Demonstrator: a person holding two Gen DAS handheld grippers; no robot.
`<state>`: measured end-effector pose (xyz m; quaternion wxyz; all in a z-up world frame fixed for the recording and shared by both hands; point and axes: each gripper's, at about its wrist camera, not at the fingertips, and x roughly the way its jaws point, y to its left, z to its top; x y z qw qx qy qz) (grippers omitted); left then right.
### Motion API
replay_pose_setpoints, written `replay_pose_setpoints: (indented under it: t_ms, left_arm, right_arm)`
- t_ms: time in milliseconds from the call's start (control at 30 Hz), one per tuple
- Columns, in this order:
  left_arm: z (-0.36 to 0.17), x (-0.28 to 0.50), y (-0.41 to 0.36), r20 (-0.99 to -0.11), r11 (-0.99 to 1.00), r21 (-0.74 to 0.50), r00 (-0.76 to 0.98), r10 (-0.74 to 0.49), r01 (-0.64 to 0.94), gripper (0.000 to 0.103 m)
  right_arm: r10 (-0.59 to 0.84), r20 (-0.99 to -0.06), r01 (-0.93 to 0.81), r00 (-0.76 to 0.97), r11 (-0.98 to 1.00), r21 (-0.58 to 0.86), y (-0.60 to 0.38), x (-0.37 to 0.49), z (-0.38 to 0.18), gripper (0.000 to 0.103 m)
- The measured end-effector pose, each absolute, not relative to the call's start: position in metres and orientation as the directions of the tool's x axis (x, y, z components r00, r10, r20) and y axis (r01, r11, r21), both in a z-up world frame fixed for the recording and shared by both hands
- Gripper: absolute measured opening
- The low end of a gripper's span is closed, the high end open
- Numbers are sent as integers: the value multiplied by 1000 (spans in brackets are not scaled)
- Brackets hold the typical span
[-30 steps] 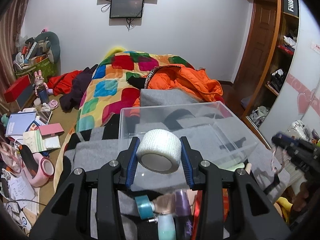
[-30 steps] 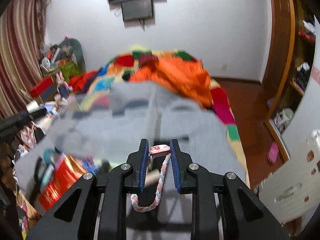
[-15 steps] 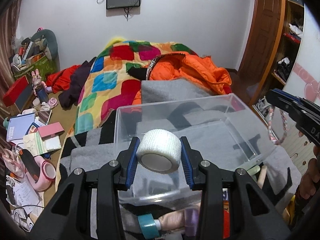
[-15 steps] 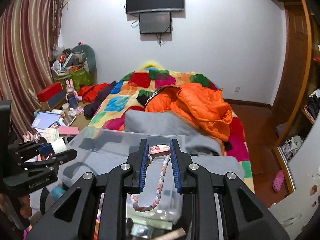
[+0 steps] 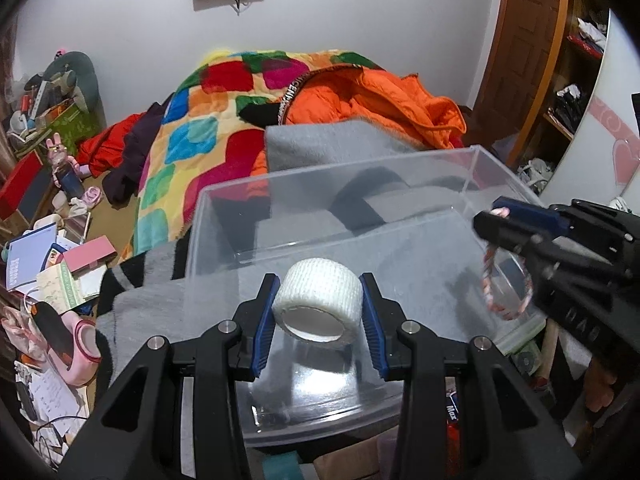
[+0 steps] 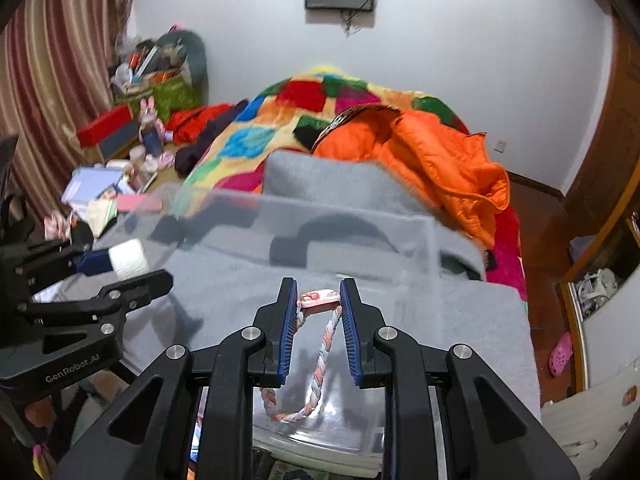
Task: Organize objects
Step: 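Carry the tape roll and bracelet over the clear box and release both, then move both grippers back toward the remaining items beside the box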
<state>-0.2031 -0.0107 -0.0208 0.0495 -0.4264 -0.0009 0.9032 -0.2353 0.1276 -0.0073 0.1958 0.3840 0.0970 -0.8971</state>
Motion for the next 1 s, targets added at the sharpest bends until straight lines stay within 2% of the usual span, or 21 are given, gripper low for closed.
replay_pose_setpoints:
  t_ms: [300,433,467,700,733,767,800,900,967,1000]
  left_arm:
    - [-24,-207,-14,-782,-992,-72,-611,120,-102,40]
    - [-24,-206,-14,-783,-992,-75,-610,123,-104,54]
    - [-24,-205,-13,-782,-992,-70,-612,119,-104,55]
    - [-18,-199,-13,-772,-992,-71,-624,121,-104,55]
    - [-16,-197,-14,-769,-992,-72,-628,121,-103,57]
    - [-14,-195,-14,-766,-992,-71,-632,119,-101,66]
    - [-12,-193,-14,-760,-993,-70,-640,116,-97,69]
    - [-6,-183,-15,-741,-993,-67,-662,112,-92,70]
    - [-2,-178,-15,-731,-994,-62,-674,103,-84,80]
    - [-1,-174,-15,-724,-995,-63,-682,101,-80,81]
  right_arm:
    - [-273,-763,446,-586,-895,-22,120,-240,-19,21]
    - [-280,-767,447,-578,-895,-10,120,-241,-19,22]
    - [-281,-768,447,-576,-895,-7,121,-242,-19,23]
    - [-299,-747,446,-594,-895,3,124,-235,-11,45]
    - [-301,-739,445,-603,-895,2,125,-233,-8,47]
    - [-306,-729,444,-612,-896,4,127,-230,-4,52]
    - [-310,-723,444,-617,-896,6,127,-228,-2,56]
    - [-322,-701,442,-636,-897,11,132,-220,8,63]
    - [-328,-692,439,-643,-898,18,137,-214,12,65]
    - [-330,-688,437,-646,-899,21,140,-210,14,65]
